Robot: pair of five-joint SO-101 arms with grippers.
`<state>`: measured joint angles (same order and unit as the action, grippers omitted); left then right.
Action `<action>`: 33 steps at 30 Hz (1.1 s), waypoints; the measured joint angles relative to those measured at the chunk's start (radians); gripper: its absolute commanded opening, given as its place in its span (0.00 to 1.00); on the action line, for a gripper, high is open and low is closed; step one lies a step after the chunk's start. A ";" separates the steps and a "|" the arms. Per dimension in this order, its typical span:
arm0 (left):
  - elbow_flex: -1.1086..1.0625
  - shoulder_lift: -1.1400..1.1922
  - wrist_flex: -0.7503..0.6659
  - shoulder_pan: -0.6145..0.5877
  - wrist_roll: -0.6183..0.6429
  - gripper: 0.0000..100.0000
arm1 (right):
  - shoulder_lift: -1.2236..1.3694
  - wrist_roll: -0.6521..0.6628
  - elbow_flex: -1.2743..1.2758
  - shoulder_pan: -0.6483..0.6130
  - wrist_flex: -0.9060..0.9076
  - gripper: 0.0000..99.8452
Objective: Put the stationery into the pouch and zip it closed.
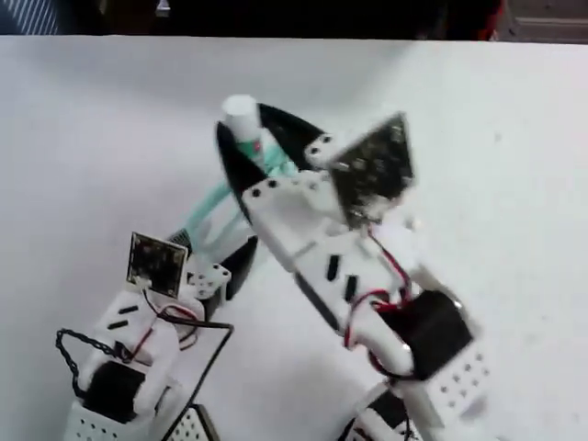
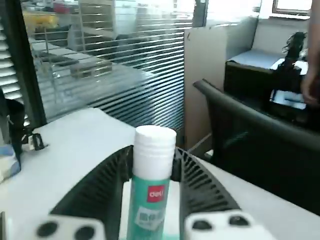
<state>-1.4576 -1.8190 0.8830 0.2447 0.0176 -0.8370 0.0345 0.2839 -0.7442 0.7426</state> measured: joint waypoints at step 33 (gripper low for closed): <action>0.000 0.002 0.000 -0.003 0.000 0.25 | 0.107 -0.054 0.273 -0.031 -0.359 0.02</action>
<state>-1.4576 -1.8174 0.8830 0.2417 0.0176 -0.7296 -0.0192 0.5570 -0.7748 0.3836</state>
